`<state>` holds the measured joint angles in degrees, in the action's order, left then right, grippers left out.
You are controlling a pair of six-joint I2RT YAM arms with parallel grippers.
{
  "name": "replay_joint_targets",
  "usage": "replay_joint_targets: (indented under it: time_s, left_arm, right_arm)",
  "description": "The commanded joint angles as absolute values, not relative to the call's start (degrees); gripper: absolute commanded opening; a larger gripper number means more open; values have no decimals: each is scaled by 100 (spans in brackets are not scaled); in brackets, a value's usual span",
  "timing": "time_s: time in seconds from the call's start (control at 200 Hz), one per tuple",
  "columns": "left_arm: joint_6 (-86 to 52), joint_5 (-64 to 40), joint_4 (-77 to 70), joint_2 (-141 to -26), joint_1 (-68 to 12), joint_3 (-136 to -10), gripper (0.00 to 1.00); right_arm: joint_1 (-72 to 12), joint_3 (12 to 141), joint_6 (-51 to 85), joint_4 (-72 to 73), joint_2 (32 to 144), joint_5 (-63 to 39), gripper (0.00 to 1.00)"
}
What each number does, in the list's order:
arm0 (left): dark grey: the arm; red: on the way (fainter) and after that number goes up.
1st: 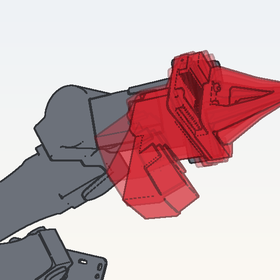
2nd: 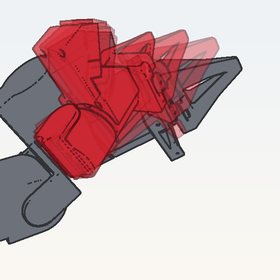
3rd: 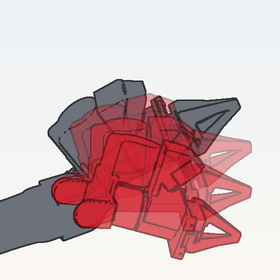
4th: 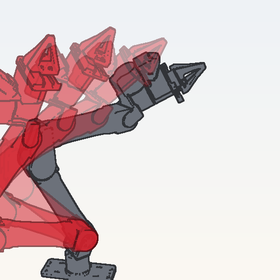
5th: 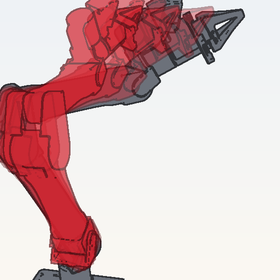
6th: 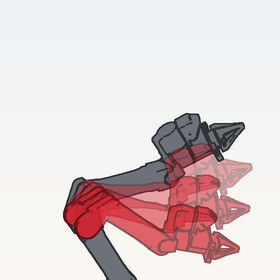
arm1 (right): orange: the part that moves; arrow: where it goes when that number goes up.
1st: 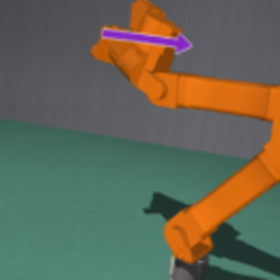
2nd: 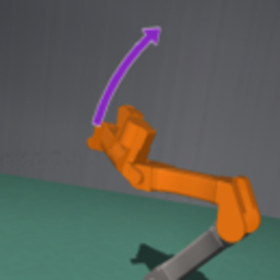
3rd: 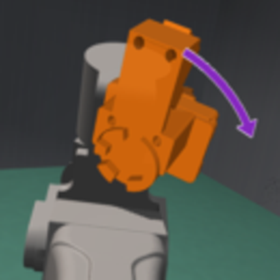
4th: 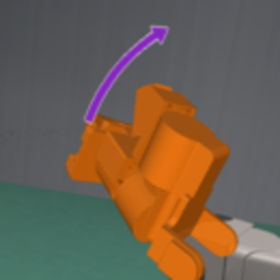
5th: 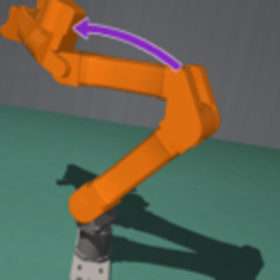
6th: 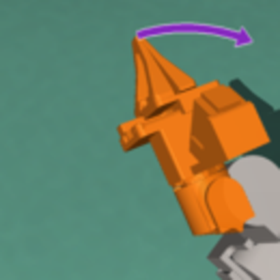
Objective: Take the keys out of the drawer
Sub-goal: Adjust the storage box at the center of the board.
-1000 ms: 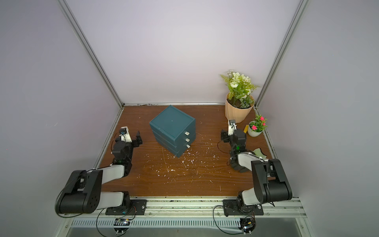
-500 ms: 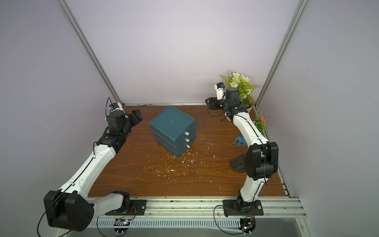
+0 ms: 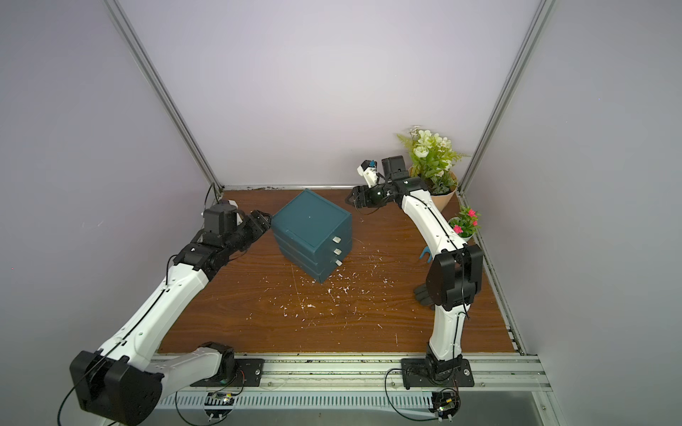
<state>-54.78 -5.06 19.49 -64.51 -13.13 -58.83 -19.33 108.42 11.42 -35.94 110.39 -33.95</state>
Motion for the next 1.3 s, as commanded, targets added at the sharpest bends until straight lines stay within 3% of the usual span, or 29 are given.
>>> replay_joint_targets:
  time_s: [0.0,0.786,1.296]
  left_arm:
    - [-5778,-912,1767,-6299,-1389,-5667,82]
    - [-6126,-1729,1485,-6368,-1442,-5564,80]
    - [-5936,-2023,1499,-6608,-1493,-5561,77]
  right_arm:
    - [-2153,10873,1374,-3525,10938,-3852,72]
    - [-2844,9291,1880,-2927,10093,-4041,71]
    - [-3020,9054,1700,-3500,9611,-4003,73]
